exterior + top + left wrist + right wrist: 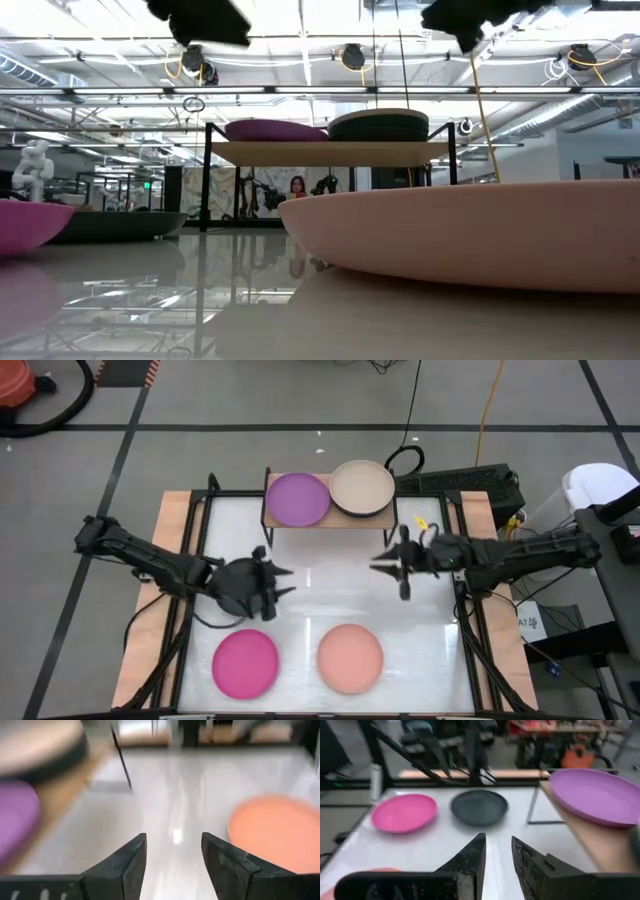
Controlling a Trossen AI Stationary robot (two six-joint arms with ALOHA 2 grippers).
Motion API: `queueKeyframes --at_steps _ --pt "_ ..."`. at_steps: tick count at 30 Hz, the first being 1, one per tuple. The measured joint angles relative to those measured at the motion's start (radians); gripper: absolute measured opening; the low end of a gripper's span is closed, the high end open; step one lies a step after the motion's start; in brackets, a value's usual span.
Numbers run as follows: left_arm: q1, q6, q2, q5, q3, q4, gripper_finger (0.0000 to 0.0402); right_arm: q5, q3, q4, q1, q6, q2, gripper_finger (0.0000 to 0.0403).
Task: Place and stack plates onto a shelf
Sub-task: Put the pink plate on the violet plate on the shelf
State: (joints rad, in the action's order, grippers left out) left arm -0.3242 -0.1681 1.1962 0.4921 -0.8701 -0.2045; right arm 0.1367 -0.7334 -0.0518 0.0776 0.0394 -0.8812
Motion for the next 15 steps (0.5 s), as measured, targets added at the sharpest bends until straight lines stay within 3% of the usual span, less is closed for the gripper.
queueKeyframes --at_steps 3,6,15 --pt "-0.019 -0.152 0.079 -0.064 -0.085 -0.225 0.0195 0.001 0.133 0.138 0.038 0.002 0.062 0.0077" --pt "-0.03 -0.23 0.142 -0.228 -0.117 -0.343 0.0195 0.018 0.226 0.244 0.055 0.002 0.102 0.0077" --pt "-0.036 -0.324 0.315 -0.705 -0.112 -0.377 0.0195 0.025 0.335 0.335 0.06 0.068 0.13 0.0077"
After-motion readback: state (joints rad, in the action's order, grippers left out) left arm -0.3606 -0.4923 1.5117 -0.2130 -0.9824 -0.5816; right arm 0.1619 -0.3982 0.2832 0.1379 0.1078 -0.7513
